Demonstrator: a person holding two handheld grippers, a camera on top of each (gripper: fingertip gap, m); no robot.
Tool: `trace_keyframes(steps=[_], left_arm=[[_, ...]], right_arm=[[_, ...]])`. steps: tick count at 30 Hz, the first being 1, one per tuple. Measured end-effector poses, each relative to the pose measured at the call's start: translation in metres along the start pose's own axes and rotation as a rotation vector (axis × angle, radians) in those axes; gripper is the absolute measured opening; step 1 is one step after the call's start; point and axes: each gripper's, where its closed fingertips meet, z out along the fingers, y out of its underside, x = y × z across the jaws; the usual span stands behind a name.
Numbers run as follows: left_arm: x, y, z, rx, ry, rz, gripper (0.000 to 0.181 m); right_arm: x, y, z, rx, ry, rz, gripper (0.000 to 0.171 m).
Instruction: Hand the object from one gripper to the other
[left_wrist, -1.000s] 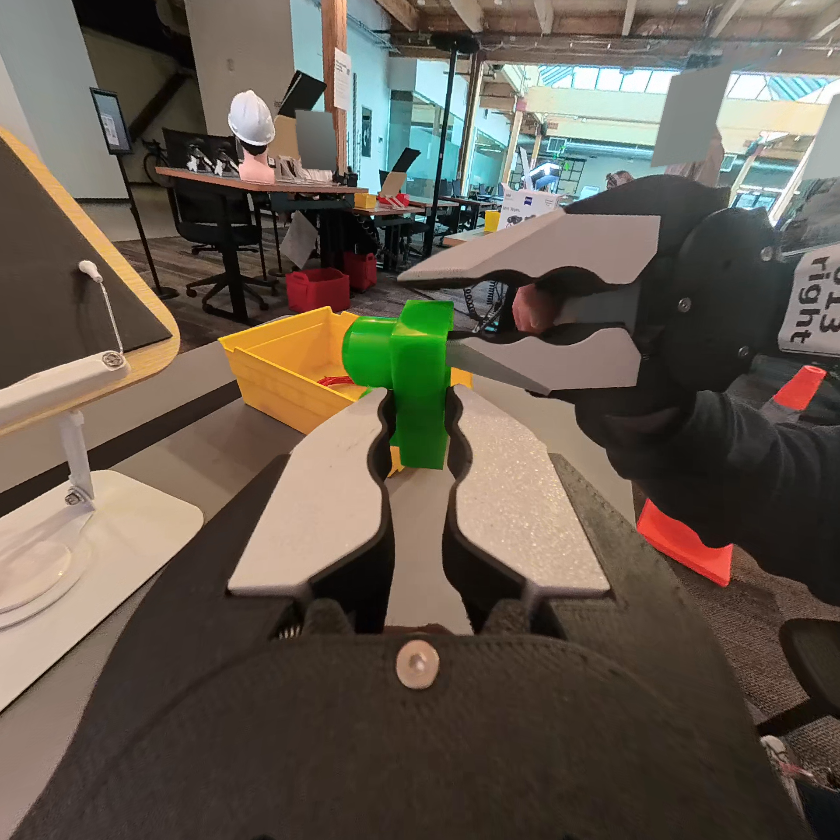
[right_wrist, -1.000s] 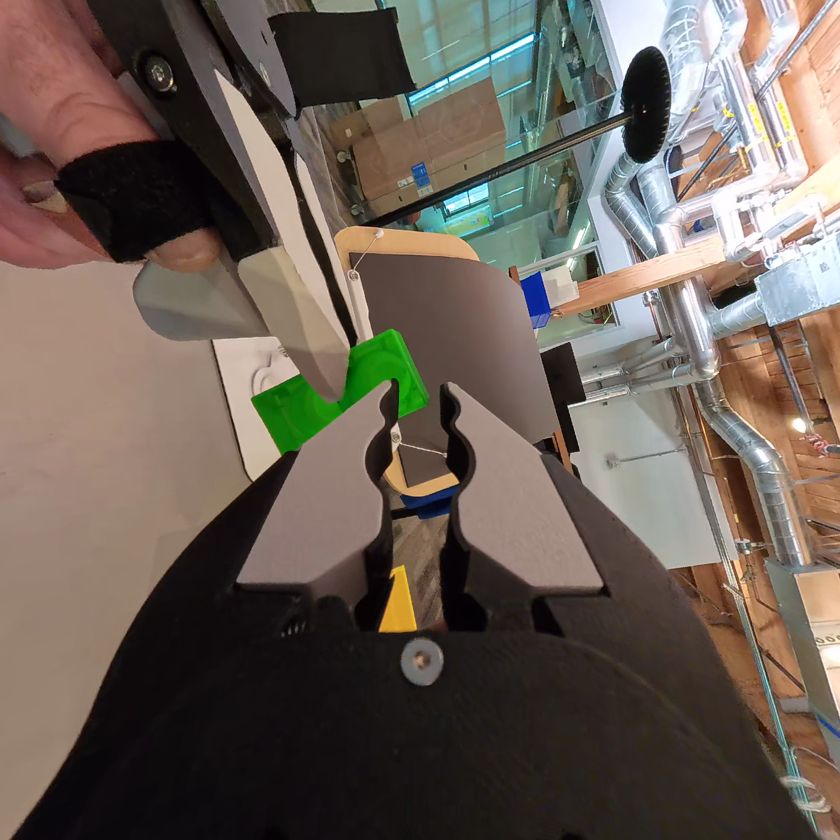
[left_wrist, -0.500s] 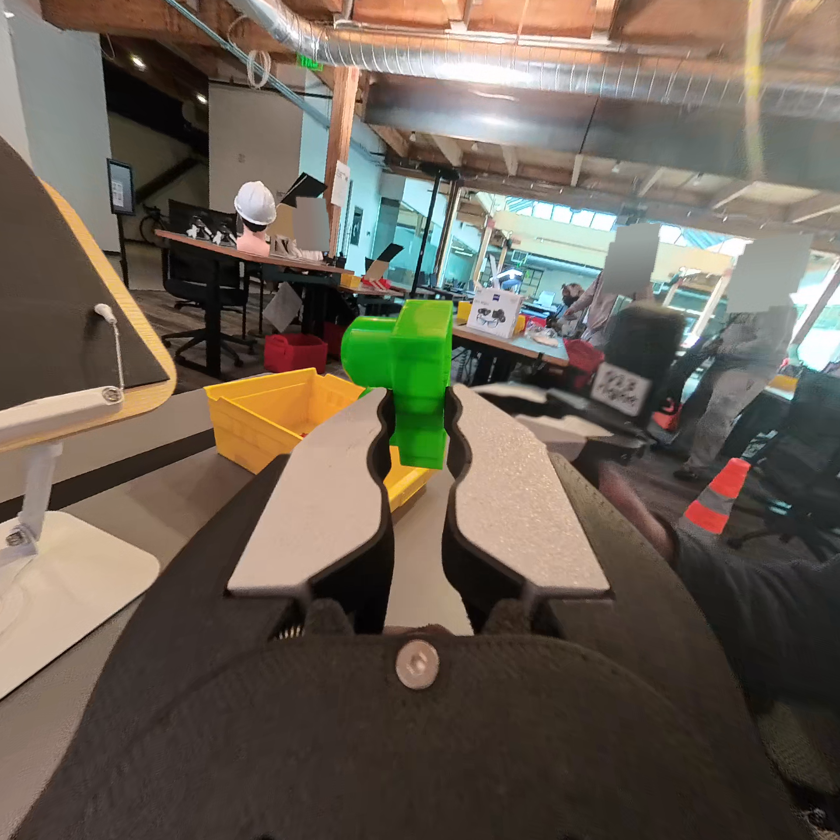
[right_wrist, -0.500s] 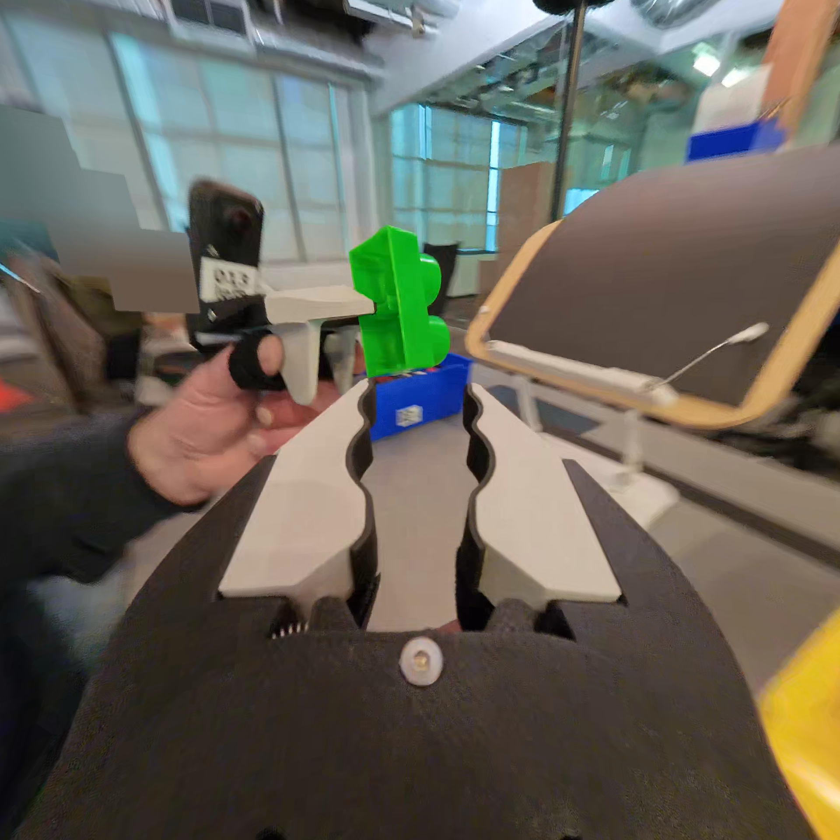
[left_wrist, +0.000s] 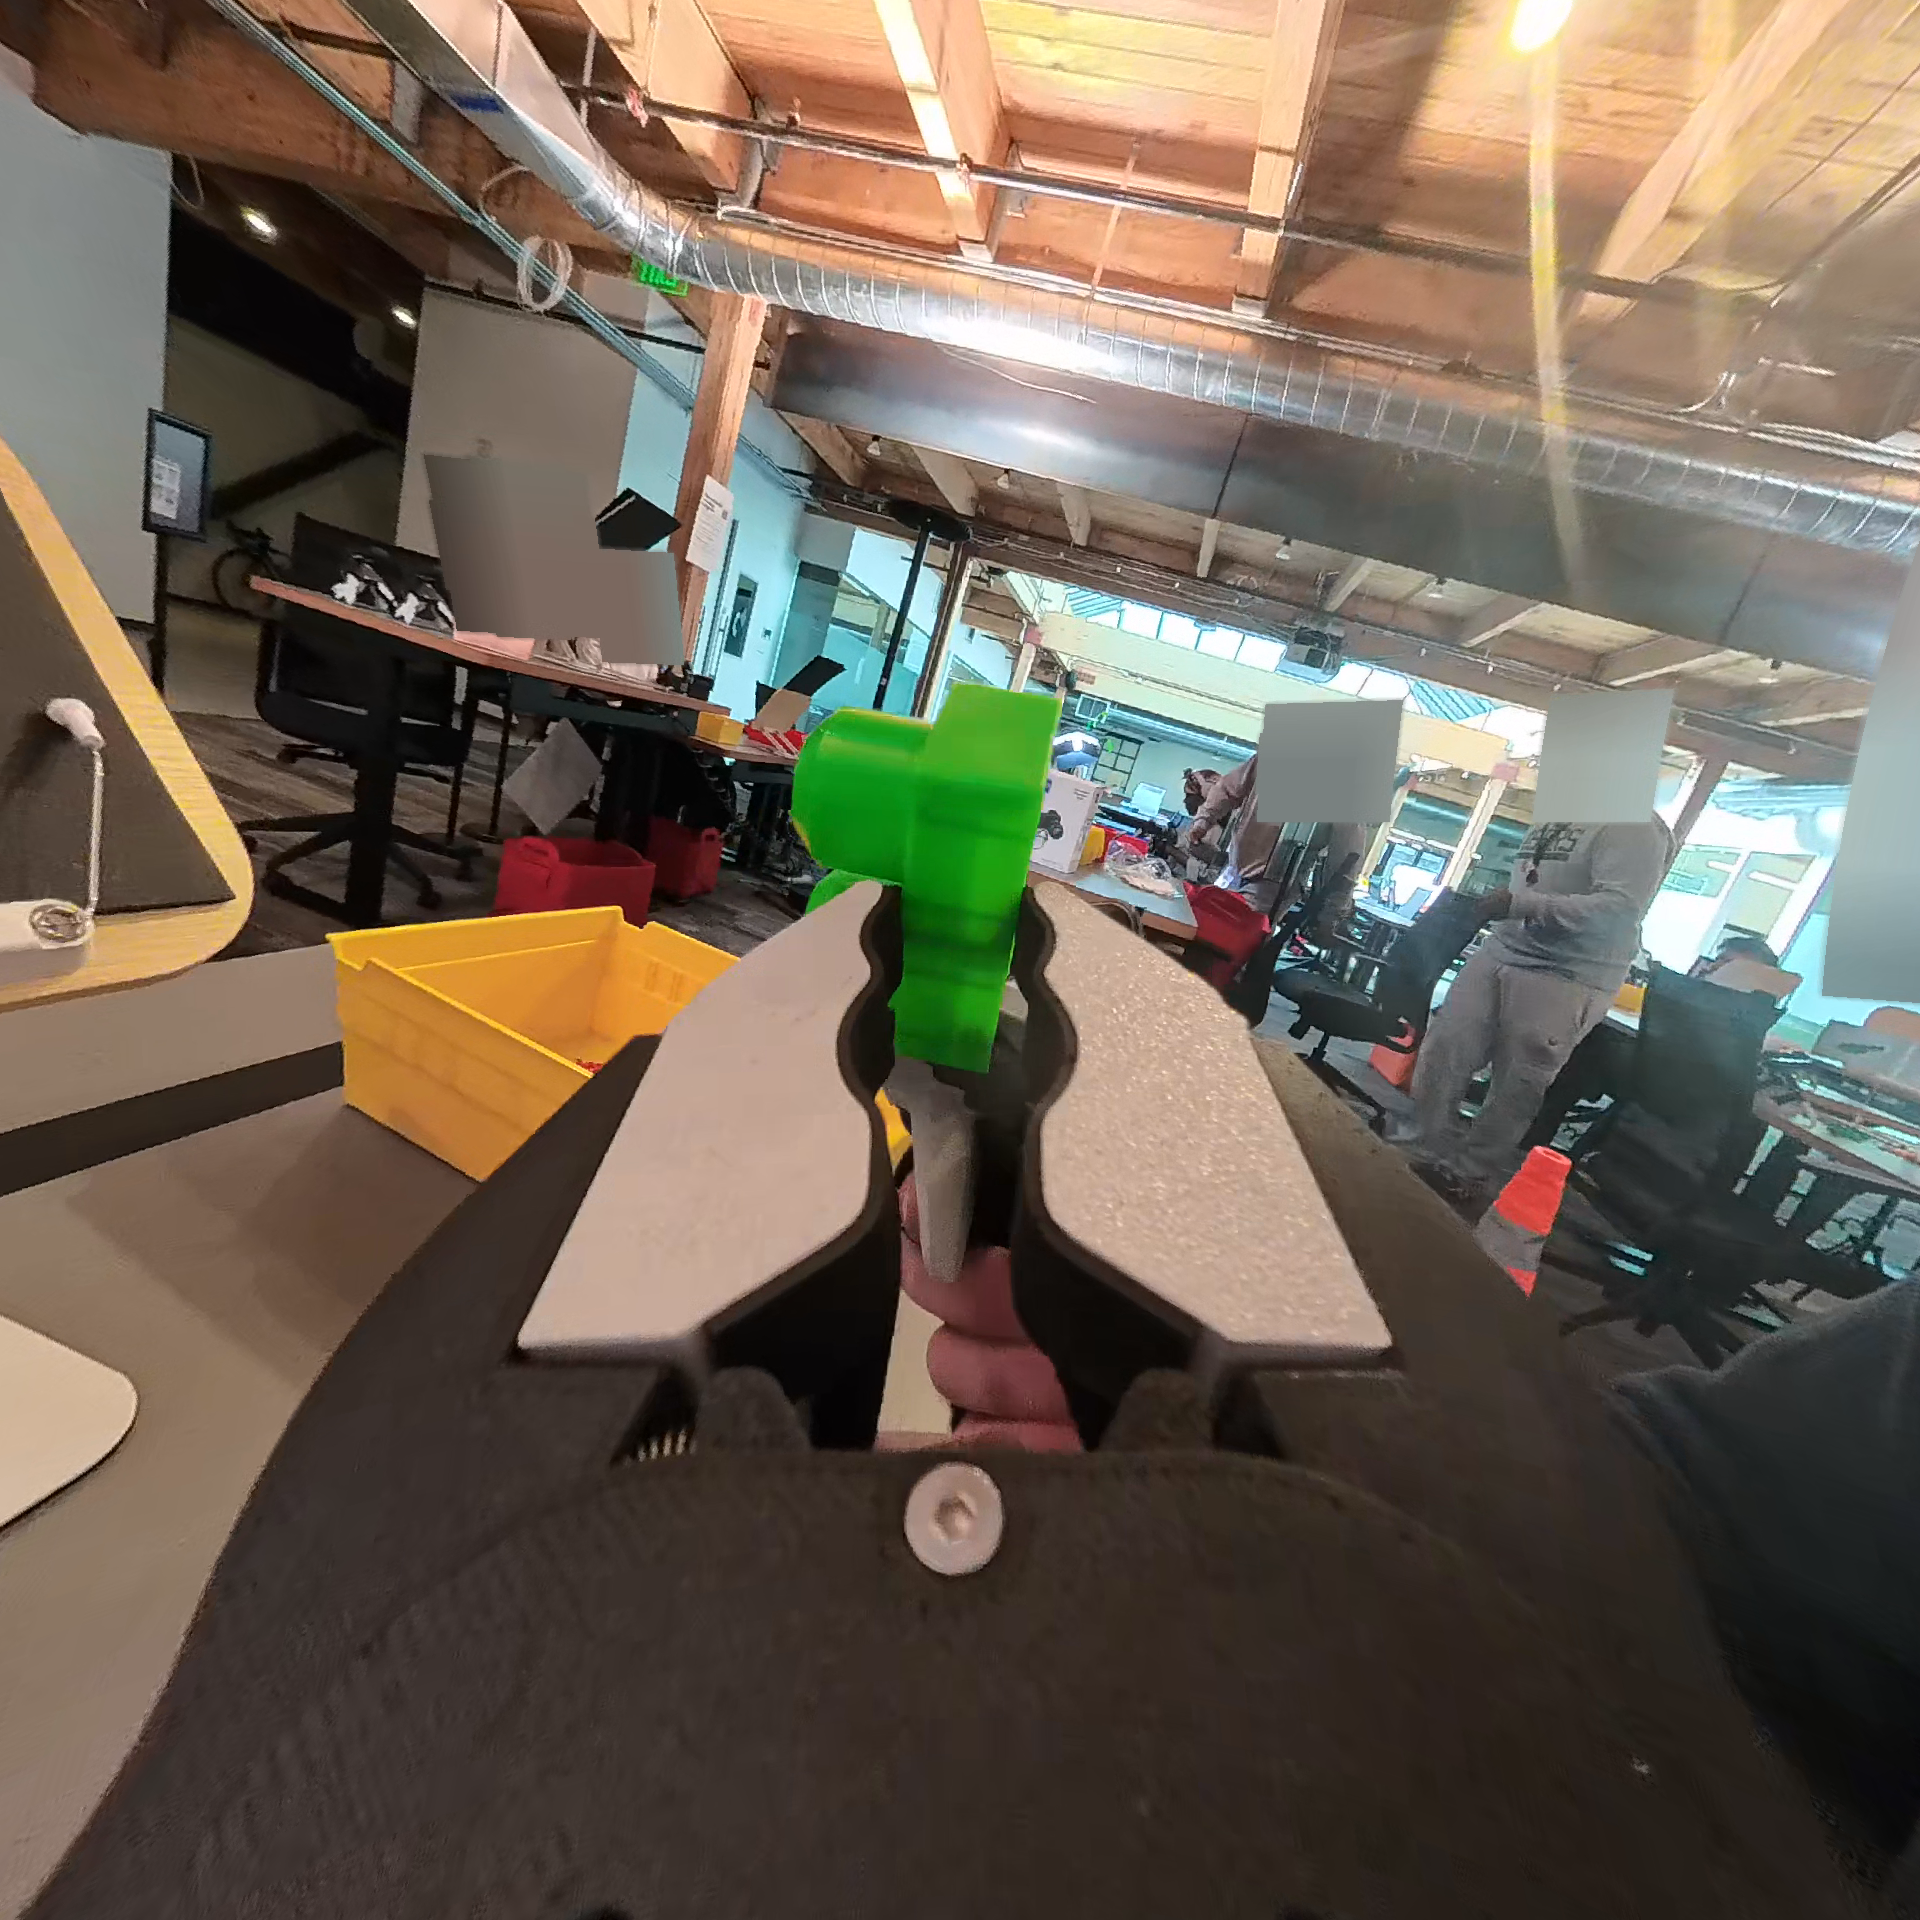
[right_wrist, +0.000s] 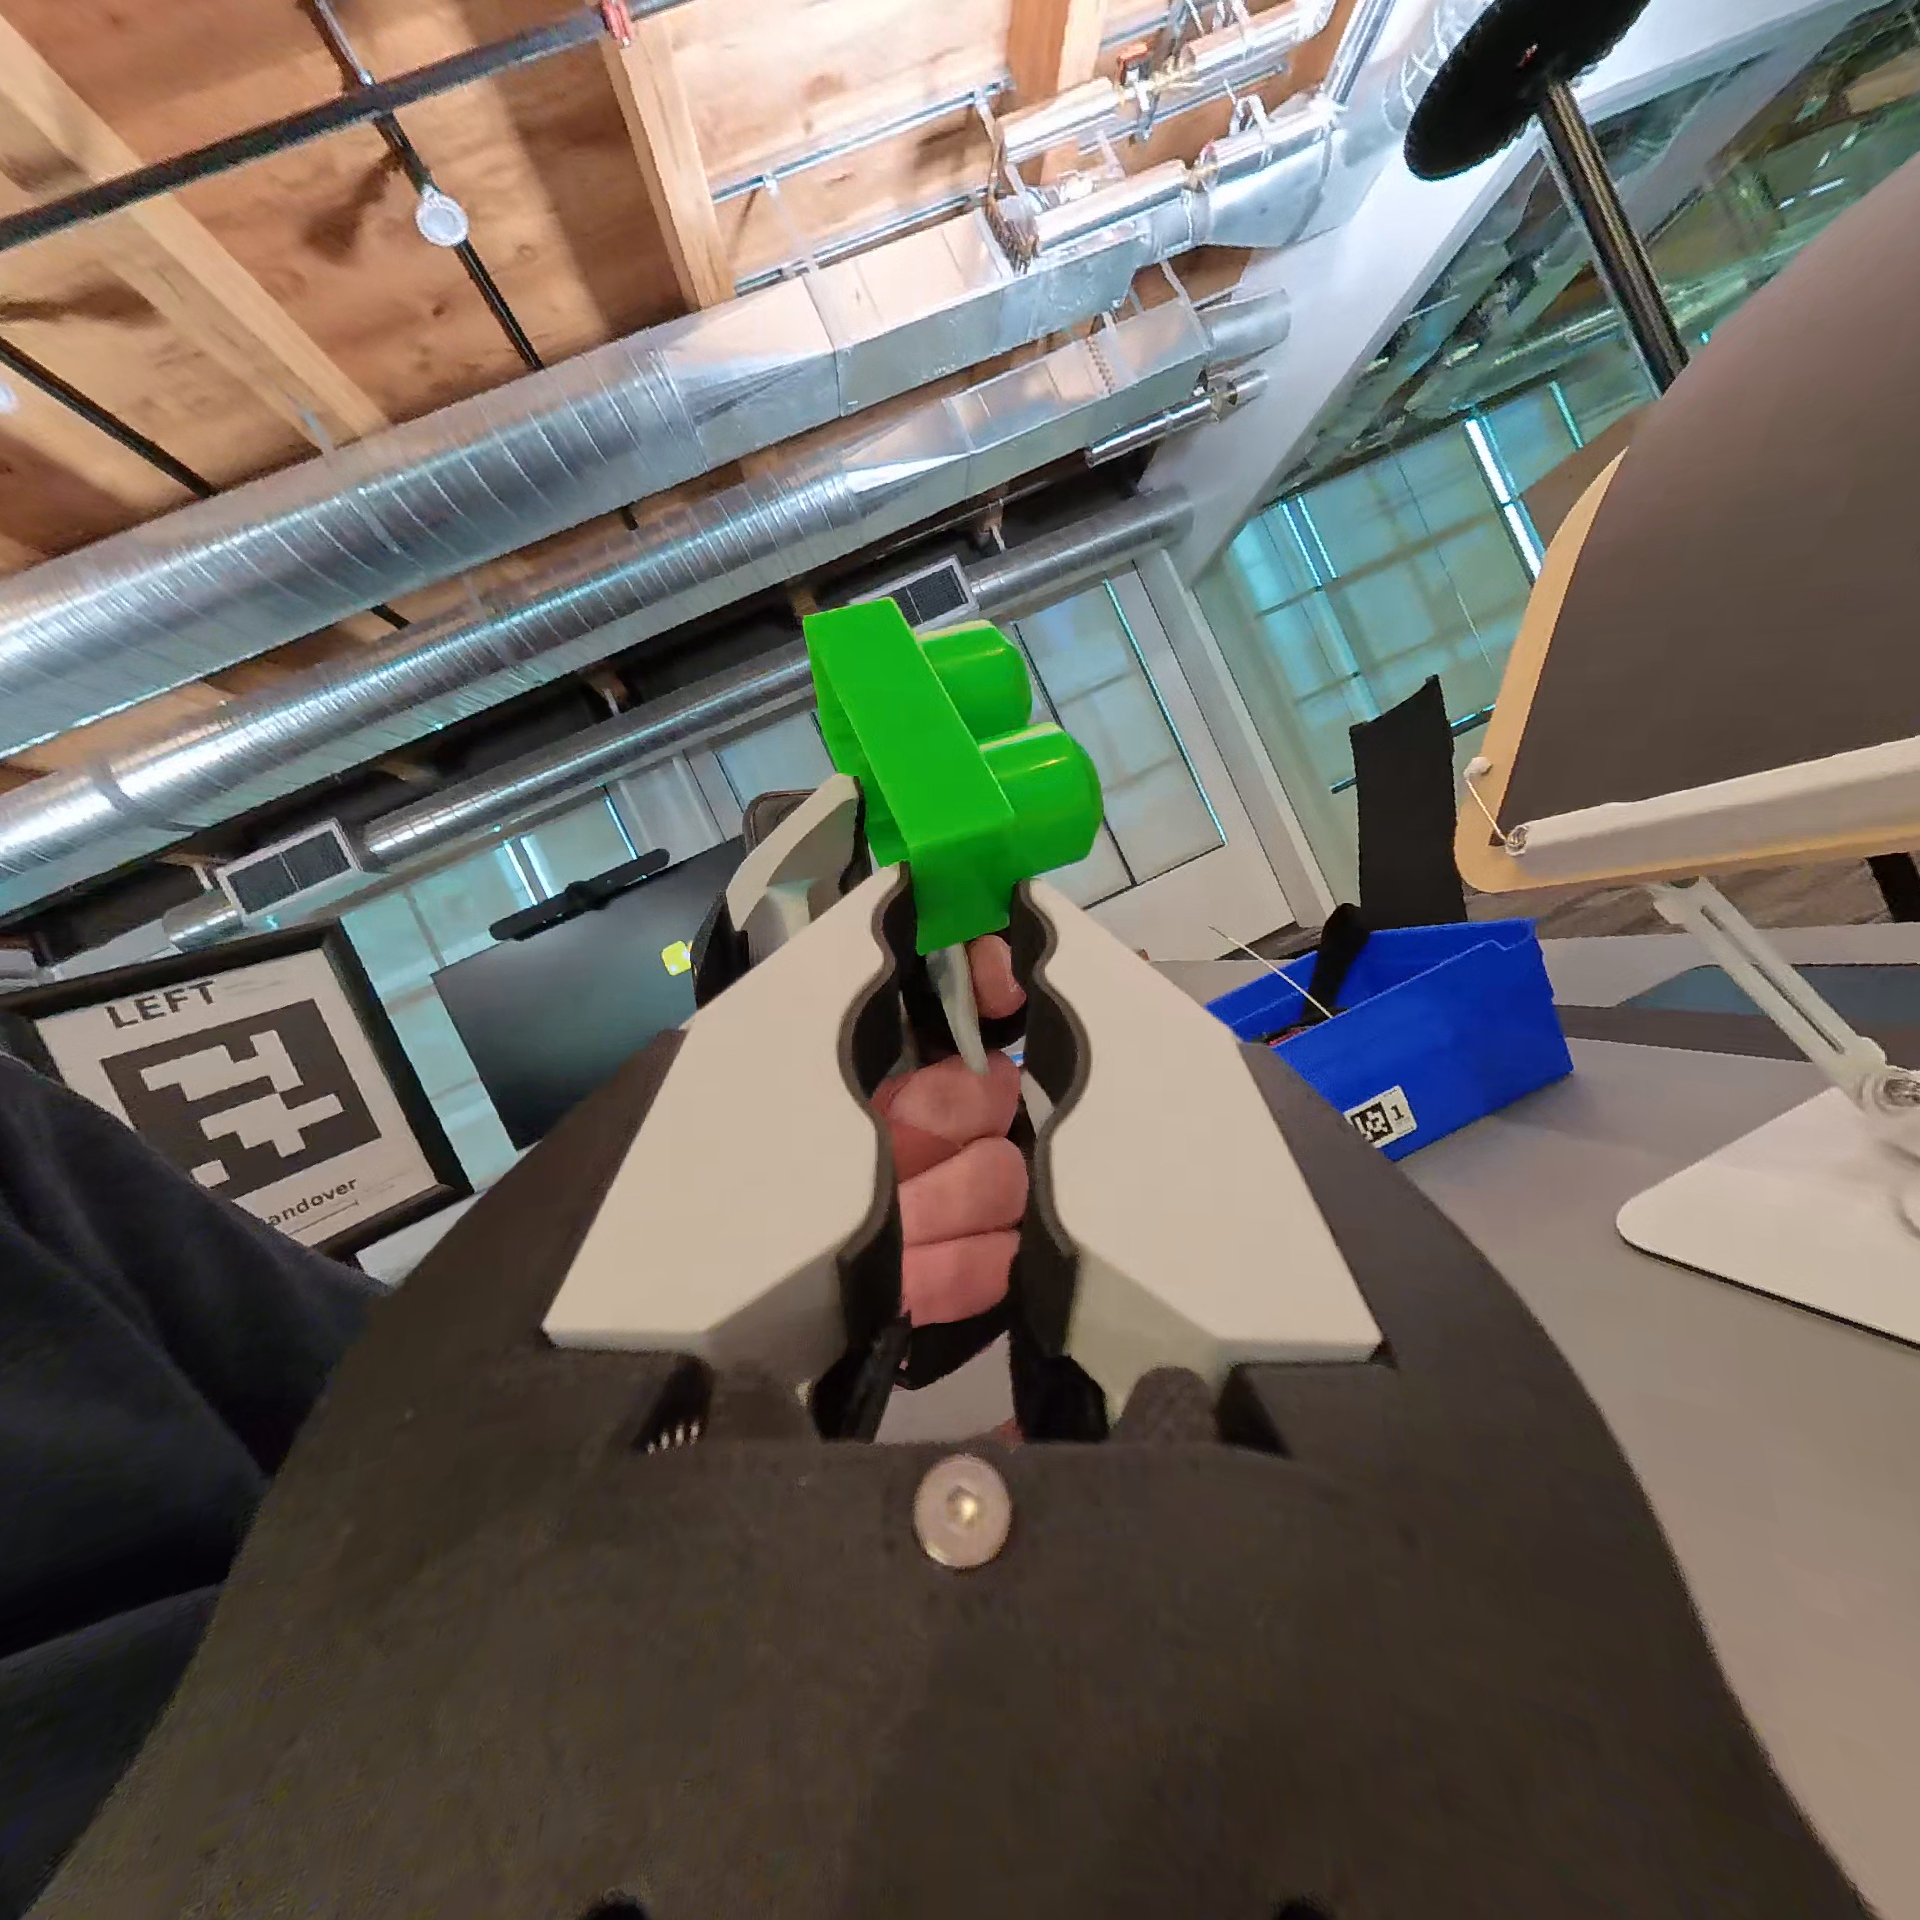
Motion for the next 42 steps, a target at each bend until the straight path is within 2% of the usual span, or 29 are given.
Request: trace_keyframes(steps=[9,17,23,27,31,35,39,42], left_arm=[[0.003,-0.001,-0.002,0.017,0.023,0.017,0.02],[0.004,0.003,-0.003,-0.03,0.011,0.081,0.021],[-0.006,-0.002,-0.014,-0.106,-0.088,0.204,0.043],[-0.011,-0.011,-0.021,-0.172,-0.164,0.329,0.051],[-0.005,-0.016,-0.019,-0.324,-0.2,0.512,0.052],[-0.006,0.003,-0.011,-0.556,-0.213,0.67,0.063],[-0.022,0.024,-0.007,-0.723,-0.232,0.678,0.074],[-0.033,0.039,-0.01,-0.81,-0.244,0.652,0.07]], right_arm=[[-0.002,0.0,-0.001,-0.042,0.012,-0.033,0.015],[0.0,-0.003,-0.005,-0.119,0.062,-0.113,0.014],[0.011,-0.01,-0.014,-0.262,0.16,-0.258,0.014],[0.021,-0.011,-0.021,-0.416,0.232,-0.397,0.014],[0.03,-0.008,-0.027,-0.644,0.29,-0.597,0.014],[0.029,-0.001,-0.027,-0.862,0.285,-0.767,0.014],[0.028,0.005,-0.027,-1.018,0.284,-0.916,0.014],[0.024,0.008,-0.026,-1.085,0.272,-0.978,0.014]])
